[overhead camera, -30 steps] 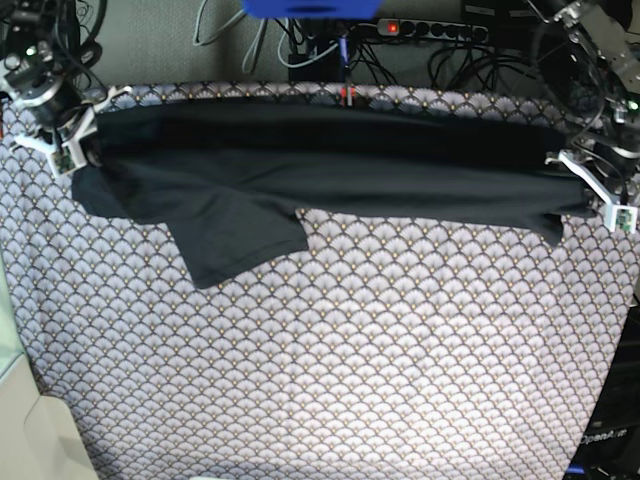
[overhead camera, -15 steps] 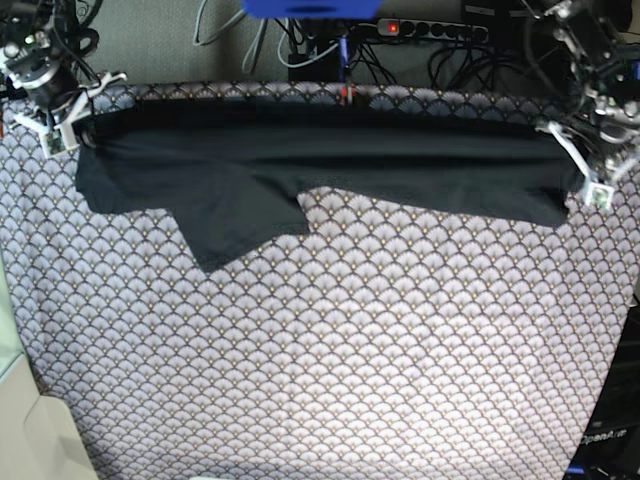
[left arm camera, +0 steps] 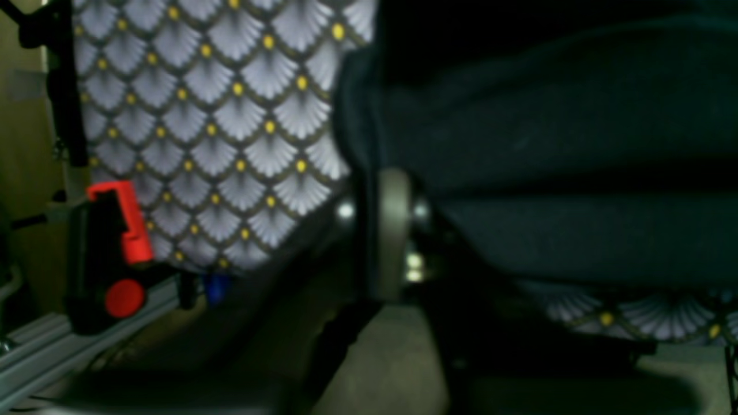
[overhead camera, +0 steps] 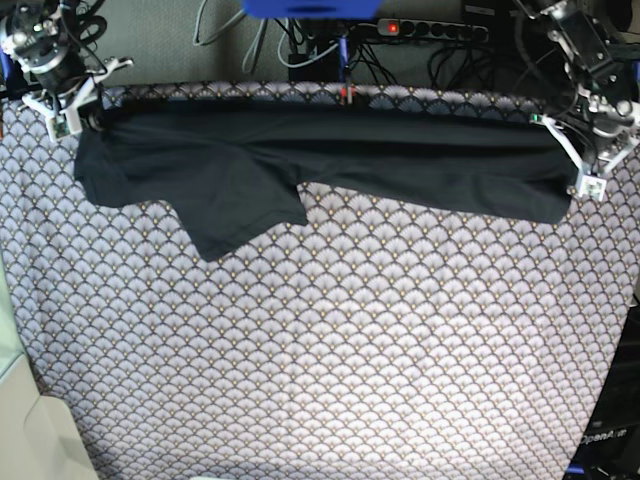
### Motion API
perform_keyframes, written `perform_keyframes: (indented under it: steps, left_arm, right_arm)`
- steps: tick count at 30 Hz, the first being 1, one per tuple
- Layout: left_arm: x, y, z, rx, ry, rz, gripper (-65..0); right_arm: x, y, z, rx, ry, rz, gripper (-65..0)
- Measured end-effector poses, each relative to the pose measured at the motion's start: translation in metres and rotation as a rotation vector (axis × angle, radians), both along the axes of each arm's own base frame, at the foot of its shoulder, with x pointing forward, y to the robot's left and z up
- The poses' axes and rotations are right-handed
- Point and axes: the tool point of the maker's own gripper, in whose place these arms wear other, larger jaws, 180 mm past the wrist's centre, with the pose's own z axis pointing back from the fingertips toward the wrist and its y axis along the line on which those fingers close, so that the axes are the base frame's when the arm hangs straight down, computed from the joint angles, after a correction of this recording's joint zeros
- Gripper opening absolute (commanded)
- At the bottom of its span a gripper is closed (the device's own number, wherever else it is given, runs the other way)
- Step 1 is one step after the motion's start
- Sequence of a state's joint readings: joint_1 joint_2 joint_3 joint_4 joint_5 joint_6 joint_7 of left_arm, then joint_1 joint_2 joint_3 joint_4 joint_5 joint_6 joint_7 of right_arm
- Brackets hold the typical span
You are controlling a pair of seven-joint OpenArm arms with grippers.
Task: Fold the T-shirt properly
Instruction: 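Drag the folded band further toward the arms with both grippers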
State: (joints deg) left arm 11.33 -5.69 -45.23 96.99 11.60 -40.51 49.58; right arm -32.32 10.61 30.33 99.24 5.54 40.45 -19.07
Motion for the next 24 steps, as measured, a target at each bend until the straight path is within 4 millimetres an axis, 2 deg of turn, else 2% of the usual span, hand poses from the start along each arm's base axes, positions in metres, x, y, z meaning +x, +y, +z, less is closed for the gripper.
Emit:
perform_keyframes:
  steps: [2, 4, 8, 13, 17, 21, 24]
  left_arm:
    - [0.003, 0.002, 0.002, 0.008, -0.008, 0.004, -45.1]
    - [0.004, 0.001, 0.003, 0.003, -0.013, 0.006, -42.3]
    - [0.003, -0.004, 0.001, -0.008, -0.016, 0.012, -42.3]
    - [0.008, -0.003, 0.004, -0.014, -0.041, 0.032, -42.3]
    - [-0.003, 0.016, 0.009, 0.001, -0.043, 0.103, -42.2]
    - [0.0, 0.023, 0.015, 0.001, -0.078, 0.129, -42.9]
    - [0.0, 0.024, 0.016, 0.002, -0.076, 0.134, -52.0]
  right_arm:
    - [0.005, -0.001, 0.0, 0.004, -0.012, -0.007, -65.0]
    - [0.0, -0.005, -0.008, 0.0, 0.038, -0.018, -63.8]
    - [0.003, -0.012, -0.015, -0.018, 0.088, -0.026, -59.4]
    - [0.006, -0.013, -0.014, -0.019, 0.085, -0.027, -58.9]
    - [0.005, -0.013, -0.015, -0.02, 0.088, -0.027, -58.9]
    - [0.008, -0.012, -0.015, -0.018, 0.086, -0.032, -58.9]
    - [0.015, -0.013, -0.014, -0.016, 0.073, -0.035, -58.9]
